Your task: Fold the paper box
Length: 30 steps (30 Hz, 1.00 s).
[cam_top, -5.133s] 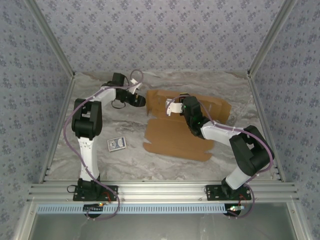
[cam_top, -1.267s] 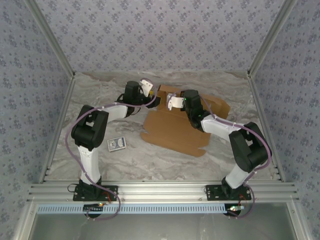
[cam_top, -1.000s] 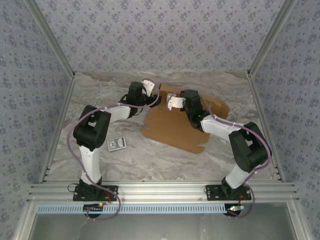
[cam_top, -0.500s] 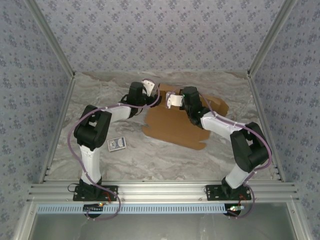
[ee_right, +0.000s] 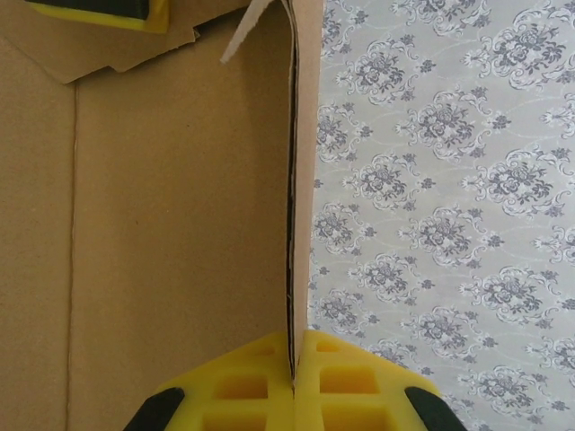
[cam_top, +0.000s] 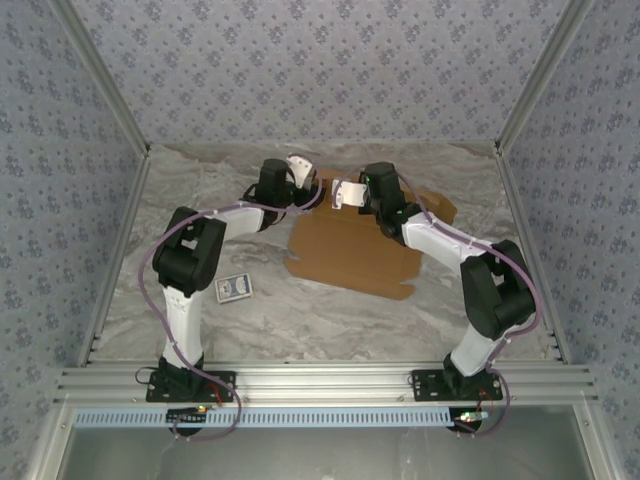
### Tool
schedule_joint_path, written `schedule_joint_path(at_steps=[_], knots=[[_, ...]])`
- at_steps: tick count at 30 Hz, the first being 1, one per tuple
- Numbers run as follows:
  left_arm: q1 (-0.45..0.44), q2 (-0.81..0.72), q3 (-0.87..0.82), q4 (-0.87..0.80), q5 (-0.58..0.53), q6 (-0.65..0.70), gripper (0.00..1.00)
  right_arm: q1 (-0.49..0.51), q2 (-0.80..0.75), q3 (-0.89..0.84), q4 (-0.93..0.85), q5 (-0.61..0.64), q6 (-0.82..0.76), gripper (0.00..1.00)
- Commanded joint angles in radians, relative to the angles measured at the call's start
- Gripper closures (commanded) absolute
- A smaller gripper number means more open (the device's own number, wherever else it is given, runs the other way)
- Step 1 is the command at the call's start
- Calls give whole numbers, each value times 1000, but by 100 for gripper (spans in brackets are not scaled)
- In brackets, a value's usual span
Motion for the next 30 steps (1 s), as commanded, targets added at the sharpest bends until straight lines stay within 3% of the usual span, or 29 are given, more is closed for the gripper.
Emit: schedule_joint_path(at_steps=[1,6,12,24,30], knots=[[14,18,39,15,-24,-8,34,2,38,0,-168,-76,13,100],[14,26,44,-5,-90,-28,43,1,42,7,-181,-76,23,100],[14,38,66,-46,-254,-85,52,0,40,13,-209,-76,32,100],[-5,62,148,-199,-562,-252,58,2,66,60,-302,-95,74,100],[-35,74,187,-229,-590,-206,57,1,84,102,-321,-83,99,100]])
